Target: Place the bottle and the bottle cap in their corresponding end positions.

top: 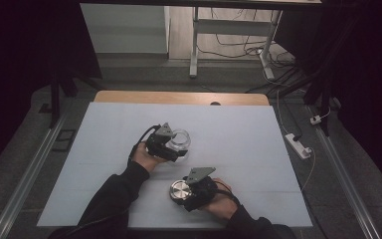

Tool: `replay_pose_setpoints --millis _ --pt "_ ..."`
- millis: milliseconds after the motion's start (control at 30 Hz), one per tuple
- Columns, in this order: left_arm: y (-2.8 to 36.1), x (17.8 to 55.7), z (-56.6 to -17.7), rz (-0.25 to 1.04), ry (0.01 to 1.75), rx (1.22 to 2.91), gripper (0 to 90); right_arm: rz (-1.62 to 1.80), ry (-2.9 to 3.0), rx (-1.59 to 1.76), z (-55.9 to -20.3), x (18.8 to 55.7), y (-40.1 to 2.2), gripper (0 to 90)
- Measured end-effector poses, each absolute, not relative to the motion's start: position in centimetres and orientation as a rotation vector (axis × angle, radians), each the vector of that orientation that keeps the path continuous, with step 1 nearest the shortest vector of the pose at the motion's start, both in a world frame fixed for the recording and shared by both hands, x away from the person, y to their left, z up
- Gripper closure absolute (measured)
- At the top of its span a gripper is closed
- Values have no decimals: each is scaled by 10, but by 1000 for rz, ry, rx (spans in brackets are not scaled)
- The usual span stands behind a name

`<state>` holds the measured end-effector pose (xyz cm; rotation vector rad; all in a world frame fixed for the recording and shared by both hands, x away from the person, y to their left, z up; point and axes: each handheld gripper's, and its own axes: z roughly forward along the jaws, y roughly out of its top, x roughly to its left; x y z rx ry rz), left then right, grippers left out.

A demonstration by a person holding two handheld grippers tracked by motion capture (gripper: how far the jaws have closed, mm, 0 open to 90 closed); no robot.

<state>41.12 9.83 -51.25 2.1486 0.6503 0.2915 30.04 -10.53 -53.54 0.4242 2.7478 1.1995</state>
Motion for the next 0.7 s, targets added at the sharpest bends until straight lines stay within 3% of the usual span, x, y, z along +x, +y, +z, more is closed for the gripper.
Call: replay_pose_setpoints --millis 700 --pt "100 410 -513 293 661 2134 142 1159 2773 427 -535 301 -104 177"
